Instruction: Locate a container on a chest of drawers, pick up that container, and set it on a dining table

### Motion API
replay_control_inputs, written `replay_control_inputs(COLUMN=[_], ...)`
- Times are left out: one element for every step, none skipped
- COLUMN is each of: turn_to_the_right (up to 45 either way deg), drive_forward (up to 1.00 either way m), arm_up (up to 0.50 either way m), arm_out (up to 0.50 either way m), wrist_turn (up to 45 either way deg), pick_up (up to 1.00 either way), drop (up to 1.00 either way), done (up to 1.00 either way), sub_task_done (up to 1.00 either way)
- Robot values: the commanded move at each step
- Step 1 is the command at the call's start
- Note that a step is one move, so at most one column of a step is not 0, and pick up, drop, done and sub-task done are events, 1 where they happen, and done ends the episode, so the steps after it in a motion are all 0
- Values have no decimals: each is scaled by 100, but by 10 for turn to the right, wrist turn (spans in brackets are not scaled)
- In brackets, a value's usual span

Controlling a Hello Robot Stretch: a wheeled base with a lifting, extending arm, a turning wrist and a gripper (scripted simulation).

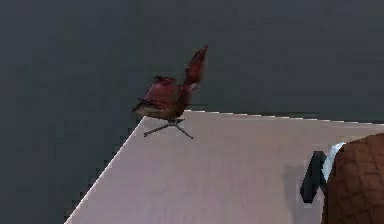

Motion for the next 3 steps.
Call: replay_control_inputs(turn_to_the_right=[120, 0, 30], drive_forward=[0, 100, 0], arm_up=[0, 0, 0], arm_out=[0, 0, 0], wrist_turn=[0, 0, 0], pick_up=[0, 0, 0], drop=[0, 0, 0], done=[0, 0, 0], sub_task_done=[0, 0, 0])
